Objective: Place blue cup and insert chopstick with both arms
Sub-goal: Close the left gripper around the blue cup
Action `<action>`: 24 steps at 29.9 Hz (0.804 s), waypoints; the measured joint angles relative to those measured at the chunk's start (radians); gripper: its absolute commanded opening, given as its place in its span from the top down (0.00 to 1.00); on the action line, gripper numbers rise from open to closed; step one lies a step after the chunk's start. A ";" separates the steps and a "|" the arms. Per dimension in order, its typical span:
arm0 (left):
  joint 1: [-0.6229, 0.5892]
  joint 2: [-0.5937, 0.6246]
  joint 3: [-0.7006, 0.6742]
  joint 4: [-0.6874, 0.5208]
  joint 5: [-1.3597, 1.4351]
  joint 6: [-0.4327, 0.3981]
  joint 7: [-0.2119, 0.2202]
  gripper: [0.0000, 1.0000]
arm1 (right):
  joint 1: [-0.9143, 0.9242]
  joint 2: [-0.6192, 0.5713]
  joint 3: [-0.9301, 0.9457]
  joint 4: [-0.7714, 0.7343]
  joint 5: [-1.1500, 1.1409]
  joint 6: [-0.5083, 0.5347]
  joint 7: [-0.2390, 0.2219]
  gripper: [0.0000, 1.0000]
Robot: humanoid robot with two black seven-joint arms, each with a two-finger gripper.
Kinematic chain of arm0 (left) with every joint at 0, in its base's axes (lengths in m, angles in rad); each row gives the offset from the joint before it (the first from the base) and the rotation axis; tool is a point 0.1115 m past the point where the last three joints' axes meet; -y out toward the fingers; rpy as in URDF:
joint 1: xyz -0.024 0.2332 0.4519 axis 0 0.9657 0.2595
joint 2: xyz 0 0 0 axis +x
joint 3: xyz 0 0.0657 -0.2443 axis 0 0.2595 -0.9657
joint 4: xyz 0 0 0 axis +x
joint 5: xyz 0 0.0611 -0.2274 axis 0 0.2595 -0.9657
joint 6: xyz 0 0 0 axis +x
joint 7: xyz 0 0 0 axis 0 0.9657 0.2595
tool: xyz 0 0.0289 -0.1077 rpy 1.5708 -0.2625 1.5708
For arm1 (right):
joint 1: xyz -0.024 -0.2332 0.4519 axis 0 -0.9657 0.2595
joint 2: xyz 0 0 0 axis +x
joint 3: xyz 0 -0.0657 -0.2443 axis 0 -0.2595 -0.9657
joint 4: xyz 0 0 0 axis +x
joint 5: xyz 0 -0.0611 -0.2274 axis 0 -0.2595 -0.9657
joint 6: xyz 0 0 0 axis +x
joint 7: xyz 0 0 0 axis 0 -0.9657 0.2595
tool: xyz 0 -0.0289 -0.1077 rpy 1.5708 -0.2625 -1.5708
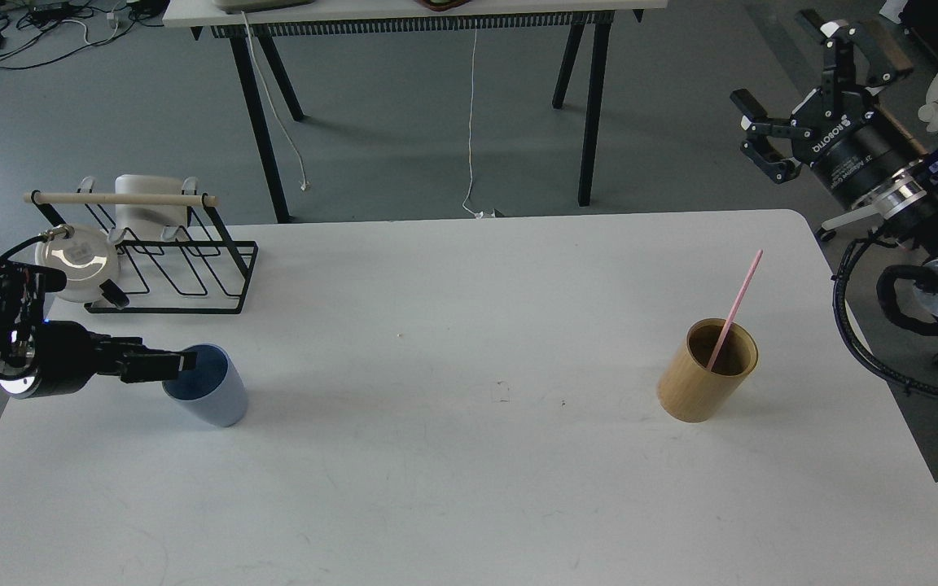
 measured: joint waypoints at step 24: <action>0.018 -0.008 0.006 0.005 0.002 0.034 0.000 0.39 | -0.015 -0.004 0.004 0.002 0.001 0.000 0.000 0.01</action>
